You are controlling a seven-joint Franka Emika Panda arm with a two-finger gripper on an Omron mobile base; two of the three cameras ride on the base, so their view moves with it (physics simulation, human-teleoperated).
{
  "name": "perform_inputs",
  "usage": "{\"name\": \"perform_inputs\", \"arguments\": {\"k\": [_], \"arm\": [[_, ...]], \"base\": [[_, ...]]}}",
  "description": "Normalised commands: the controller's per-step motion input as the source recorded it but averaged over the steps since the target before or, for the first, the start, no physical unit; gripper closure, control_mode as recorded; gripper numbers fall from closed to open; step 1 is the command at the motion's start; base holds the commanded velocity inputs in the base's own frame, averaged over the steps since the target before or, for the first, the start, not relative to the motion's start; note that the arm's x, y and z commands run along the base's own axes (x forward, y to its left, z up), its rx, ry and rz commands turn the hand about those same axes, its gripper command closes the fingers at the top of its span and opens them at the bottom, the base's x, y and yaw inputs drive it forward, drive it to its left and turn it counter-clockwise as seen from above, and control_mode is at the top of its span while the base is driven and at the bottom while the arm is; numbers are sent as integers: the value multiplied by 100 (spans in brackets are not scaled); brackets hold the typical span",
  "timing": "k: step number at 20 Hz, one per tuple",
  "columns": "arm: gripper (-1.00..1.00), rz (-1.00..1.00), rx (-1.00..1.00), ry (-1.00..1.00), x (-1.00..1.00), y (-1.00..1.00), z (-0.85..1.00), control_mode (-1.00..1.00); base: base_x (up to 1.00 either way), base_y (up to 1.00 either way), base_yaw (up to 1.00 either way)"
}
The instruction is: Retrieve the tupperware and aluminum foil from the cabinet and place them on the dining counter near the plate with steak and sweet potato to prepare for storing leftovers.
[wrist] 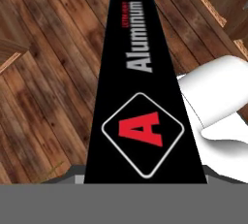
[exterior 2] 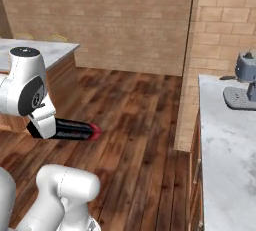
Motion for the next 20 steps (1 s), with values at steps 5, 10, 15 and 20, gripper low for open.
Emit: {"name": "perform_inputs", "arguments": {"k": [5,10,15,20], "arm": [[100,0,0,0,0,0,0,100],[100,0,0,0,0,0,0,100],[100,0,0,0,0,0,0,100],[100,0,0,0,0,0,0,100]], "base": [[100,0,0],[100,-4,0],[100,-9,0],[100,-10,5]]}}
